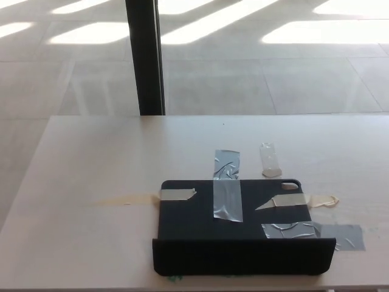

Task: The robot uses its right hand to open a folded tablet cover kept in the middle of the desk

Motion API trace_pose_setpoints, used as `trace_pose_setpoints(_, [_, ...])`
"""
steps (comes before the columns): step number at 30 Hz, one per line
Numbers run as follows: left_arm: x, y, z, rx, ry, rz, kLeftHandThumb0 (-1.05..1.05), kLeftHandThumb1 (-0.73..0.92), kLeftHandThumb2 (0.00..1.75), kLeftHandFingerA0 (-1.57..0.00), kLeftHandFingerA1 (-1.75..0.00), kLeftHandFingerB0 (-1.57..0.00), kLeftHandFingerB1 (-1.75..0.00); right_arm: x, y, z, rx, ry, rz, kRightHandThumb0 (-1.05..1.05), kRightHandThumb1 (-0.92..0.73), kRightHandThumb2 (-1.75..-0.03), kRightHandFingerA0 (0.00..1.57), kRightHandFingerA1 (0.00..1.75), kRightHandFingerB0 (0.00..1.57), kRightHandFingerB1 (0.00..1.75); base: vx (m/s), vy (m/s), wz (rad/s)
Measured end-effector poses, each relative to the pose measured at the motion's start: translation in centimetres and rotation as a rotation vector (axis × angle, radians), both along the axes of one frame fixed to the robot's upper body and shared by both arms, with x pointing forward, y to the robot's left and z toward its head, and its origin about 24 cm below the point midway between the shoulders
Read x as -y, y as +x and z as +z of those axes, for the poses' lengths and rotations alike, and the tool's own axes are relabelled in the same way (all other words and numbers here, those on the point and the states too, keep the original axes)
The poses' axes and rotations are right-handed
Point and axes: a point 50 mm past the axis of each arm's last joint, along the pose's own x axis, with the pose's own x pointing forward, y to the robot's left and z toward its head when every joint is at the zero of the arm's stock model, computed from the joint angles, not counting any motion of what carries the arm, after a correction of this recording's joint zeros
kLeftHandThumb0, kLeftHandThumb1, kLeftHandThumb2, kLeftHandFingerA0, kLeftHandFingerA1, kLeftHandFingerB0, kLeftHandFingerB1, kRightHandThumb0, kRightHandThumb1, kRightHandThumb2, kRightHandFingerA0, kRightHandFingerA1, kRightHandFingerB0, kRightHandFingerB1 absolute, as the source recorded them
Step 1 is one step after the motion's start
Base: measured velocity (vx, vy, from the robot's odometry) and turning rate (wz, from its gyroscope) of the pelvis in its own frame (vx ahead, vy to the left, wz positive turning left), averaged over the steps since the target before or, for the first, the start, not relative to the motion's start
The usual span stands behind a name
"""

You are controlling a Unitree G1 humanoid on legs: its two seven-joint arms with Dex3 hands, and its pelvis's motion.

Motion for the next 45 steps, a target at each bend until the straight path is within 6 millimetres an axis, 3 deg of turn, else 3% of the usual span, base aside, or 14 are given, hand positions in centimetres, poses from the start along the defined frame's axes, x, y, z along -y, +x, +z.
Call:
trace_pose_setpoints(10, [-0.3,0.0,0.3,0.062,-0.078,0.019,-1.05,0.45,1.09,-0.52,-1.08,-0.23,-0.88,2.4,2.8,6.0,0.341,-0.063,-0.040,-0.91,-0.89,-0.67,0.22,0.68,0.10,0.25,0.00,0.000,0.00])
trace_pose_setpoints(12, [-0.3,0.0,0.3,0.066,-0.083,0.019,-1.05,0.45,1.10,-0.51,-1.07,-0.21,-0.87,2.4,4.0,7.5,0.407,-0.091,-0.011,-0.89,-0.69,-1.08,0.24,0.68,0.07,0.33,0.00,0.000,0.00])
trace_pose_setpoints(13, [-0.3,0.0,0.3,0.069,-0.087,0.018,-1.01,0.47,1.08,-0.57,-1.10,-0.31,-0.92,2.3,4.9,8.6,0.456,-0.106,0.009,-0.86,-0.87,-0.67,0.20,0.67,0.14,0.28,0.00,0.000,0.00])
trace_pose_setpoints(16, [-0.3,0.0,0.3,0.070,-0.091,0.018,-1.05,0.50,1.11,-0.57,-1.08,-0.34,-0.93,1.7,7.1,11.1,0.564,-0.146,0.069,-0.93,-0.68,-1.11,0.26,0.69,0.20,0.51,0.00,0.000,0.00])
trace_pose_setpoints(21, [-0.3,0.0,0.3,0.073,-0.098,0.018,-1.05,0.66,0.63,-0.43,-1.22,-0.29,-1.09,0.0,11.0,15.7,0.740,-0.210,0.192,-0.92,-0.86,-0.67,0.22,0.57,0.21,0.30,0.00,0.000,0.00])
trace_pose_setpoints(24, [-0.3,-0.1,0.2,0.071,-0.099,0.019,-1.05,0.66,0.63,-0.40,-1.24,-0.24,-1.11,-1.8,13.3,18.9,0.847,-0.250,0.291,-0.91,-0.69,-1.09,0.17,0.58,0.10,0.41,0.00,0.000,0.00])
trace_pose_setpoints(26, [-0.3,-0.2,0.2,0.068,-0.101,0.021,-1.05,0.46,1.08,-0.53,-1.07,-0.28,-0.89,-4.0,15.3,21.5,0.932,-0.282,0.394,-0.91,-0.90,-0.68,0.19,0.49,0.15,0.28,0.00,0.000,0.00])
trace_pose_setpoints(34, [-0.2,-0.2,0.2,0.067,-0.102,0.020,-1.05,0.66,0.64,-0.41,-1.24,-0.26,-1.11,-12.7,20.0,25.8,1.039,-0.318,0.763,-0.93,-0.90,-0.68,0.13,0.52,0.17,0.28,0.00,0.000,0.00])
trace_pose_setpoints(37, [-0.2,-0.2,0.2,0.067,-0.102,0.019,-1.05,0.65,0.64,-0.43,-1.23,-0.26,-1.10,-15.3,20.9,26.0,1.026,-0.325,0.873,-0.39,-0.38,-1.05,0.02,0.53,0.00,0.49,0.00,0.000,0.00])
trace_pose_setpoints(38, [-0.2,-0.2,0.2,0.067,-0.102,0.019,-1.05,0.66,0.63,-0.43,-1.22,-0.26,-1.10,-16.3,21.2,25.9,1.014,-0.328,0.916,-0.95,-0.91,-0.68,0.12,0.49,0.17,0.28,0.00,0.000,0.00])
trace_pose_setpoints(42, [-0.2,-0.1,0.2,0.068,-0.102,0.019,-1.05,0.66,0.63,-0.41,-1.21,-0.25,-1.08,-19.0,22.0,25.2,0.962,-0.343,1.039,-1.00,-0.80,-0.79,0.06,0.49,0.14,0.32,0.00,0.000,0.00])
trace_pose_setpoints(43, [-0.2,-0.1,0.2,0.068,-0.102,0.019,-1.05,0.66,0.63,-0.44,-1.23,-0.27,-1.09,-20.0,22.2,24.9,0.939,-0.349,1.085,-0.39,-0.38,-1.05,0.03,0.54,0.00,0.49,0.00,0.000,0.00])
trace_pose_setpoints(44, [-0.2,-0.1,0.2,0.069,-0.103,0.019,-1.05,0.67,0.63,-0.43,-1.23,-0.25,-1.09,-20.6,22.3,24.6,0.924,-0.353,1.111,-0.93,-0.90,-0.69,0.11,0.56,0.16,0.28,0.00,0.000,0.00])
trace_pose_setpoints(45, [-0.2,-0.1,0.2,0.069,-0.103,0.019,-1.05,0.67,0.63,-0.41,-1.21,-0.24,-1.07,-21.3,22.4,24.2,0.900,-0.356,1.146,-0.39,-0.38,-1.05,0.04,0.54,0.00,0.49,0.00,0.000,0.00])
